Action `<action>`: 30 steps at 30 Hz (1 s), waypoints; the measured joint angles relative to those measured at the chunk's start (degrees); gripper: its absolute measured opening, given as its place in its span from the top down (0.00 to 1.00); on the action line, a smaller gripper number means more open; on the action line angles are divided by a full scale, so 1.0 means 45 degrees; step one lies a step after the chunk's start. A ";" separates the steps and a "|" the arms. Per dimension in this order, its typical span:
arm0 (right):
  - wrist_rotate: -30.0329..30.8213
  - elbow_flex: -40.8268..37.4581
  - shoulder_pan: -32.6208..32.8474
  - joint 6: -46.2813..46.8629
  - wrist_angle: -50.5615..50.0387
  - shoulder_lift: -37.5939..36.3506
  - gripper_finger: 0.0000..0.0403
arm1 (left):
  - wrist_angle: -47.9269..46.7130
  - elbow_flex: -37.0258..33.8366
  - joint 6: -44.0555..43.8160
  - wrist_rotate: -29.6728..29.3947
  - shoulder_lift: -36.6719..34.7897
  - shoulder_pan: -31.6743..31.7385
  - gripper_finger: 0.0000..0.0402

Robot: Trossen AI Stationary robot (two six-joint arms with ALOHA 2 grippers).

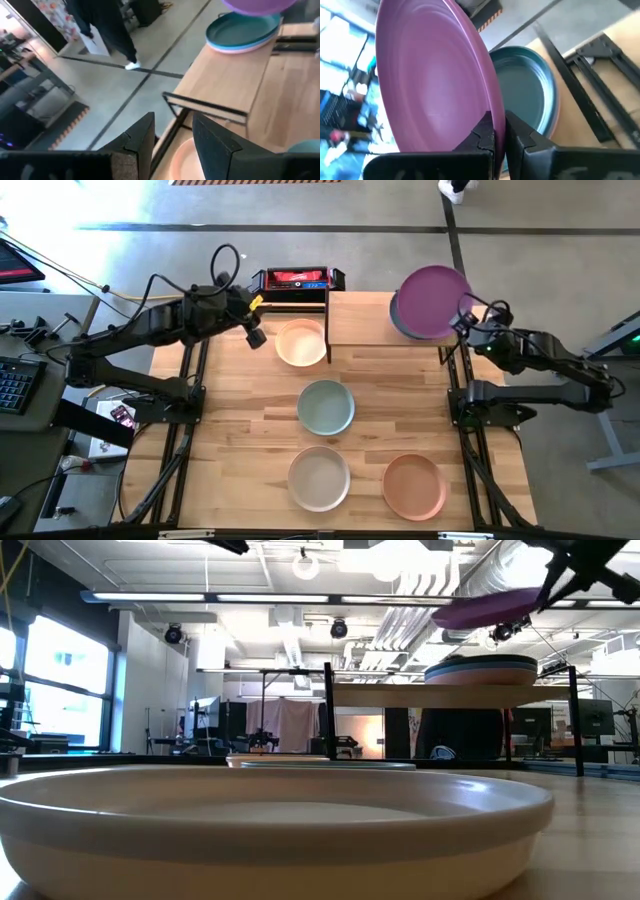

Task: Place and stack plates onto a shelf
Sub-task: Stack the violet plate on top of the green plate on the shelf

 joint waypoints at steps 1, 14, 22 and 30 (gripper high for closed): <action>0.0019 -0.0157 -0.0033 0.0495 0.0035 -0.0061 1.00 | 0.0000 0.0000 0.0137 -0.0010 0.0007 0.0074 0.70; -0.0308 -0.1445 -0.0159 0.6577 0.0488 0.0095 1.00 | 0.0005 0.0000 0.0784 -0.0012 0.0007 0.1012 0.70; -0.0812 -0.1445 -0.0159 0.8075 0.0648 0.1166 1.00 | 0.0005 0.0000 0.1486 0.0036 0.0007 0.1481 0.70; -0.0757 -0.1445 -0.0707 0.8527 0.0728 0.2152 1.00 | 0.0004 0.0000 0.1496 0.0037 0.0007 0.2029 0.70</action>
